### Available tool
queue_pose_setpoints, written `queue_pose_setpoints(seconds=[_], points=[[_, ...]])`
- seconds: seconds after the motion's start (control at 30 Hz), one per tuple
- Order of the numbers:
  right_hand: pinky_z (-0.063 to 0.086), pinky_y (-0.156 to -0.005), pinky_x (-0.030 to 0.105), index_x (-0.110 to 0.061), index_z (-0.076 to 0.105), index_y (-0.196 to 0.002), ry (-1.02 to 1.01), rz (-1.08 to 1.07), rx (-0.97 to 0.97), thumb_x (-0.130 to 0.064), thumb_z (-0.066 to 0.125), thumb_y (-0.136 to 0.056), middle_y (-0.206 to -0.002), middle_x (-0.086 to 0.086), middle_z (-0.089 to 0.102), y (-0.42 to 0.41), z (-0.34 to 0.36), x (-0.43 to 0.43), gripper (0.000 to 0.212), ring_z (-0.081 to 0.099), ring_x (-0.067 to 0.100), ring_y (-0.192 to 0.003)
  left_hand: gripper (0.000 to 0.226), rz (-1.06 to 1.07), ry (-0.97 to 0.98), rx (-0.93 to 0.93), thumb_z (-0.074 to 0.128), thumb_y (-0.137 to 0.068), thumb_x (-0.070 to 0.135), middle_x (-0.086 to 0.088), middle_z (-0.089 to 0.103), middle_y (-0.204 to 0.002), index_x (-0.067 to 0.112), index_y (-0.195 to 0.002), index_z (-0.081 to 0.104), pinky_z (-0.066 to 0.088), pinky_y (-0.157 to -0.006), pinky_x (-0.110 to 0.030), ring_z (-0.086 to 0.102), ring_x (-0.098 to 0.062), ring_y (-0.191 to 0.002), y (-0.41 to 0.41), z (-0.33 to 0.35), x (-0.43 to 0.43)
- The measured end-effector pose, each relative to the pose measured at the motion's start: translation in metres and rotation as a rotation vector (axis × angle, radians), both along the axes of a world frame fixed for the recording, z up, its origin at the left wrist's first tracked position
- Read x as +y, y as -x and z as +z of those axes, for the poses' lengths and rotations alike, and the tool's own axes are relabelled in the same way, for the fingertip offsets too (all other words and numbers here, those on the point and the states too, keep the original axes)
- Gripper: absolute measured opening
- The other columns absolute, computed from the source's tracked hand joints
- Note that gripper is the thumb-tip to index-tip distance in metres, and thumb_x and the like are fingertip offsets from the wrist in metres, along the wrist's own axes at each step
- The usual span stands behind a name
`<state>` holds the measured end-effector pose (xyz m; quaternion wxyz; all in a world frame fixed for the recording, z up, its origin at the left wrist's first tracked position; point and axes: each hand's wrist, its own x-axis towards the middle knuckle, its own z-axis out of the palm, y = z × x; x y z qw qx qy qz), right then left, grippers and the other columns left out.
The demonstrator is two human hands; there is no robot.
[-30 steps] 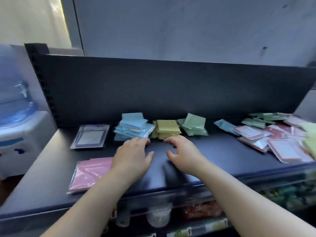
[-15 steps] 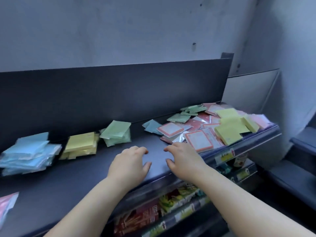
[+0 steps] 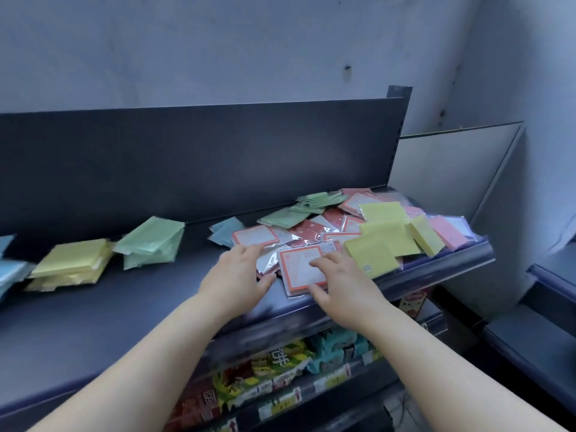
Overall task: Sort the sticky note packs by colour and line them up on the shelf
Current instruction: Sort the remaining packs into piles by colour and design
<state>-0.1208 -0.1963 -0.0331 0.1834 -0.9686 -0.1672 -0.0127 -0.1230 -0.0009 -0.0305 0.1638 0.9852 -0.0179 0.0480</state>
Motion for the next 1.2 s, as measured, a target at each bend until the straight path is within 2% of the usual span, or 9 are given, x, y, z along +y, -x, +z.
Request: queue_pose_setpoints(seconds=[0.23, 0.33, 0.5, 0.63, 0.77, 0.87, 1.0, 1.1, 1.2], points=[[0.020, -0.114, 0.030, -0.024, 0.025, -0.149, 0.064, 0.099, 0.055, -0.046, 0.063, -0.087, -0.155, -0.004, 0.020, -0.032, 0.010, -0.001, 0.076, 0.018, 0.016, -0.142, 0.055, 0.063, -0.052, -0.044, 0.053, -0.091, 0.049, -0.006, 0.041, -0.126, 0.022, -0.138, 0.041, 0.040, -0.097, -0.038, 0.036, -0.026, -0.125, -0.056, 0.014, 0.007], [0.014, -0.115, 0.027, -0.024, 0.022, -0.150, 0.128, 0.166, 0.107, -0.049, 0.067, -0.082, -0.157, -0.006, 0.015, -0.047, 0.019, 0.000, 0.086, 0.014, 0.013, -0.144, 0.066, 0.021, -0.114, 0.086, 0.055, -0.087, 0.055, -0.007, 0.041, -0.131, 0.020, -0.140, 0.038, 0.041, -0.100, -0.040, 0.037, -0.027, -0.127, -0.085, 0.015, 0.016], [0.021, -0.113, 0.027, -0.027, 0.022, -0.149, 0.194, 0.175, 0.144, -0.056, 0.073, -0.072, -0.150, -0.003, 0.025, -0.068, 0.025, 0.008, 0.098, 0.024, 0.016, -0.138, 0.090, -0.098, -0.144, 0.306, 0.064, -0.072, 0.069, -0.005, 0.044, -0.142, 0.018, -0.141, 0.038, 0.038, -0.105, -0.035, 0.043, -0.024, -0.129, -0.121, 0.012, 0.032], [0.029, -0.110, 0.032, -0.028, 0.031, -0.144, 0.219, 0.115, 0.098, -0.063, 0.075, -0.064, -0.135, 0.001, 0.032, -0.080, 0.019, 0.021, 0.098, 0.028, 0.020, -0.130, 0.090, -0.163, -0.133, 0.317, 0.076, -0.061, 0.065, -0.005, 0.047, -0.128, 0.024, -0.134, 0.044, 0.042, -0.100, -0.035, 0.048, -0.024, -0.117, -0.130, 0.015, 0.041], [0.034, -0.102, 0.031, -0.025, 0.042, -0.131, 0.199, 0.094, 0.069, -0.063, 0.075, -0.064, -0.124, -0.002, 0.039, -0.087, 0.021, 0.030, 0.084, 0.037, 0.017, -0.120, 0.085, -0.146, -0.171, 0.320, 0.077, -0.056, 0.066, -0.004, 0.043, -0.120, 0.023, -0.123, 0.047, 0.043, -0.098, -0.039, 0.044, -0.025, -0.113, -0.123, 0.019, 0.044], [0.038, -0.084, 0.028, -0.026, 0.047, -0.109, 0.159, 0.086, 0.041, -0.060, 0.072, -0.069, -0.110, -0.006, 0.047, -0.090, 0.024, 0.035, 0.058, 0.046, 0.014, -0.103, 0.078, -0.084, -0.193, 0.267, 0.076, -0.055, 0.068, -0.001, 0.039, -0.110, 0.022, -0.111, 0.047, 0.045, -0.092, -0.038, 0.043, -0.023, -0.106, -0.110, 0.021, 0.048], [0.040, -0.069, 0.029, -0.026, 0.053, -0.095, 0.051, 0.072, 0.051, -0.053, 0.068, -0.078, -0.094, -0.008, 0.058, -0.096, 0.028, 0.042, 0.035, 0.054, 0.013, -0.086, 0.078, 0.036, -0.192, 0.128, 0.072, -0.058, 0.070, 0.000, 0.036, -0.106, 0.021, -0.111, 0.043, 0.043, -0.087, -0.037, 0.044, -0.024, -0.105, -0.083, 0.027, 0.058], [0.039, -0.068, 0.027, -0.026, 0.057, -0.094, -0.014, 0.131, 0.015, -0.049, 0.065, -0.083, -0.092, -0.009, 0.060, -0.095, 0.030, 0.051, 0.027, 0.054, 0.012, -0.084, 0.075, 0.162, -0.161, 0.065, 0.068, -0.061, 0.071, 0.000, 0.037, -0.106, 0.021, -0.110, 0.041, 0.043, -0.085, -0.038, 0.046, -0.024, -0.105, -0.053, 0.028, 0.069], [0.044, -0.077, 0.027, -0.023, 0.061, -0.101, -0.053, 0.229, -0.021, -0.046, 0.064, -0.085, -0.097, -0.006, 0.062, -0.088, 0.034, 0.068, 0.028, 0.057, 0.014, -0.092, 0.075, 0.289, -0.111, 0.075, 0.067, -0.063, 0.072, -0.002, 0.040, -0.110, 0.021, -0.111, 0.041, 0.043, -0.092, -0.039, 0.046, -0.026, -0.111, -0.018, 0.024, 0.082]])
